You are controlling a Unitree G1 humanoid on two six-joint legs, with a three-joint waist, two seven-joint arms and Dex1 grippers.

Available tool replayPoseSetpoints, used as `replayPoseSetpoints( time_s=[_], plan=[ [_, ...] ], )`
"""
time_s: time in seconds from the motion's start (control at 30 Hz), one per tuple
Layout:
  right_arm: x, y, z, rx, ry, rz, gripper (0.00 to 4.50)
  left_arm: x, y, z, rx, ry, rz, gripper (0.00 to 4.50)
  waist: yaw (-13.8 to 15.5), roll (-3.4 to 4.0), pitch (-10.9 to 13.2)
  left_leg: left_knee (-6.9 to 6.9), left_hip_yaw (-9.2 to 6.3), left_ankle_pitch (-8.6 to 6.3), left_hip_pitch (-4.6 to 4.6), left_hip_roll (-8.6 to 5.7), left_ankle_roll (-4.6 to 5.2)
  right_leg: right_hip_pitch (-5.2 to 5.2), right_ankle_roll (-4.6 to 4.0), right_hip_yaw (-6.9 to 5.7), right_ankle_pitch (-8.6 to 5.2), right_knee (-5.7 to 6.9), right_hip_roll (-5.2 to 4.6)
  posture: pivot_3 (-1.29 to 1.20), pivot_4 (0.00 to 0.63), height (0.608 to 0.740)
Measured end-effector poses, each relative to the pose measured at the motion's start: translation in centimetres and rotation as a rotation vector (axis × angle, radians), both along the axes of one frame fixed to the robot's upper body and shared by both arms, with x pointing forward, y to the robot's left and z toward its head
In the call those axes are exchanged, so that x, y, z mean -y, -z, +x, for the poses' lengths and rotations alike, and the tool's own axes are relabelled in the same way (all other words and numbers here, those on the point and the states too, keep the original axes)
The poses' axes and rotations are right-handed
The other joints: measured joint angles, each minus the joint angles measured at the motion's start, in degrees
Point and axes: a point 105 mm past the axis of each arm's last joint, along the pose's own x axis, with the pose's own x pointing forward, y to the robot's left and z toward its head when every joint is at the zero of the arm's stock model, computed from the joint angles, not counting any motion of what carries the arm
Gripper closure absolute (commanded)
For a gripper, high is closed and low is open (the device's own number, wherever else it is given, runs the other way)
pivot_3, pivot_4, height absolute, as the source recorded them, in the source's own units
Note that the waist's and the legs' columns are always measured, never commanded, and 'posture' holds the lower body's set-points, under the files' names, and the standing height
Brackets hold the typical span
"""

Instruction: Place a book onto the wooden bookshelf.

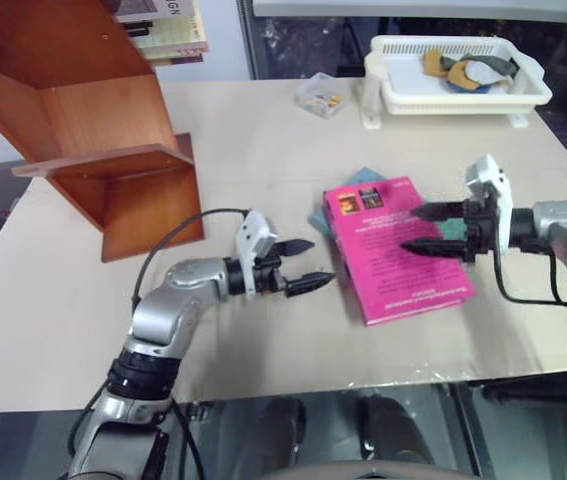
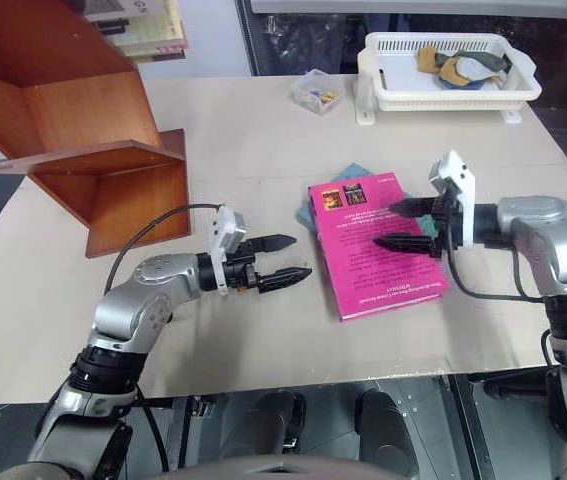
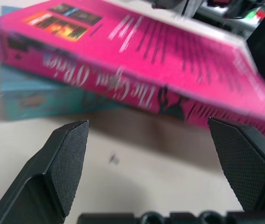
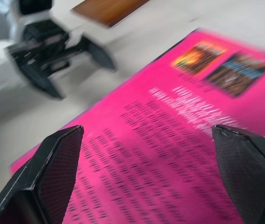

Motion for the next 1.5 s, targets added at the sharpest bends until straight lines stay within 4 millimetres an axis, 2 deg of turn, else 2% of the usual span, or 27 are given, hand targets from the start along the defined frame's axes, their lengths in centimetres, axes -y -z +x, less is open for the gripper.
replayPoseSetpoints(
  time_s=[0.17,0.3,0.5,0.87,0.97,1.17,1.5],
  plan=[
    [1.8,0.0,1.4,0.049,0.144,-0.018,0.01,1.5,1.0,-0.8,-0.069,0.064,0.037,0.04,0.0,0.0,0.0,0.0,0.03,0.01,0.0,0.0,-0.02,0.01,0.0,0.02,0.0,0.01,0.01,0.0,0.15,0.74],
    [2.8,0.6,2.7,0.067,0.249,-0.02,0.01,1.7,1.0,-0.9,-0.105,0.083,0.041,0.04,-0.2,0.0,0.0,-0.01,0.03,0.02,0.01,0.02,-0.04,0.0,0.0,0.03,0.0,0.02,0.04,0.0,0.15,0.74],
    [2.6,1.3,3.4,0.074,0.286,-0.009,0.01,2.9,1.0,-1.5,-0.156,0.124,-0.002,0.04,-0.2,0.0,0.0,0.0,0.05,0.03,0.01,0.01,-0.04,0.0,0.0,0.04,0.0,0.01,0.04,0.0,0.15,0.74],
    [3.1,2.8,4.6,0.076,0.342,-0.037,0.01,3.6,1.4,-1.9,-0.191,0.165,-0.011,0.04,-0.3,0.0,0.0,0.0,0.06,0.03,0.02,0.01,-0.04,0.0,0.0,0.04,0.0,0.02,0.09,0.0,0.15,0.74],
    [3.0,2.9,4.7,0.077,0.336,-0.031,0.01,3.8,1.4,-2.0,-0.192,0.17,-0.015,0.04,-0.3,0.0,0.0,0.0,0.06,0.03,0.02,0.01,-0.04,0.0,0.0,0.05,0.0,0.02,0.09,0.0,0.15,0.74],
    [1.0,3.4,4.9,0.025,0.298,0.049,0.01,4.1,1.3,-2.1,-0.193,0.183,-0.023,0.04,-0.4,0.01,0.0,0.0,0.06,0.03,0.04,0.03,-0.05,0.0,0.0,0.06,0.0,0.04,0.12,0.0,0.15,0.74],
    [0.2,3.5,5.2,0.004,0.277,0.083,0.01,4.5,1.5,-2.6,-0.201,0.207,-0.021,0.04,-0.3,0.01,0.0,0.0,0.06,0.03,0.04,0.02,-0.05,0.0,0.0,0.06,0.0,0.03,0.12,0.0,0.15,0.74]
  ],
)
